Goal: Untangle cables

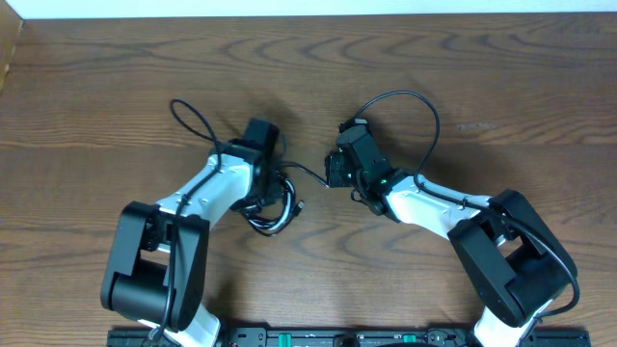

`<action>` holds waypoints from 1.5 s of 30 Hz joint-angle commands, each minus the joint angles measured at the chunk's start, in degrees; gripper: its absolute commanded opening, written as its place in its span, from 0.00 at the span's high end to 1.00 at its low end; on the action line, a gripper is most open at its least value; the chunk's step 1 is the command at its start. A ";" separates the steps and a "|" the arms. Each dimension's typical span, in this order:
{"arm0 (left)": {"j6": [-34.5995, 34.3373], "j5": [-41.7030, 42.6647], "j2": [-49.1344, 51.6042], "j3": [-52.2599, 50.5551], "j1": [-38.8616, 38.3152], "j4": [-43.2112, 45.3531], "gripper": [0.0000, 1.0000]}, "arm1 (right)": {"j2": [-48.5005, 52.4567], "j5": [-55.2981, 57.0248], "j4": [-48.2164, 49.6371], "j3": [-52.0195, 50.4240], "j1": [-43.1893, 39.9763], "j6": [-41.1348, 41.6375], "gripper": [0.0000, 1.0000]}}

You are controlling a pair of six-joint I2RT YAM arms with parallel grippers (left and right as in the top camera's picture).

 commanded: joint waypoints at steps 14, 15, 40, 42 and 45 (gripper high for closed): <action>2.67 14.45 1.07 1.49 14.36 4.68 0.77 | 0.35 0.70 -0.02 0.79 0.31 -0.26 0.68; 4.85 16.79 0.68 1.53 14.36 4.70 0.77 | 0.35 0.70 0.00 0.79 0.28 -0.26 0.68; 14.32 15.41 -2.89 -2.12 13.27 -0.50 0.72 | 0.35 0.70 -0.02 0.79 0.31 -0.26 0.68; 14.34 15.54 -2.78 -2.21 13.27 -1.25 0.72 | 0.35 0.70 -0.02 0.79 0.31 -0.28 0.68; 14.69 15.65 -2.78 -2.23 13.27 -2.69 0.72 | 0.35 0.70 -0.02 0.79 0.31 -0.26 0.68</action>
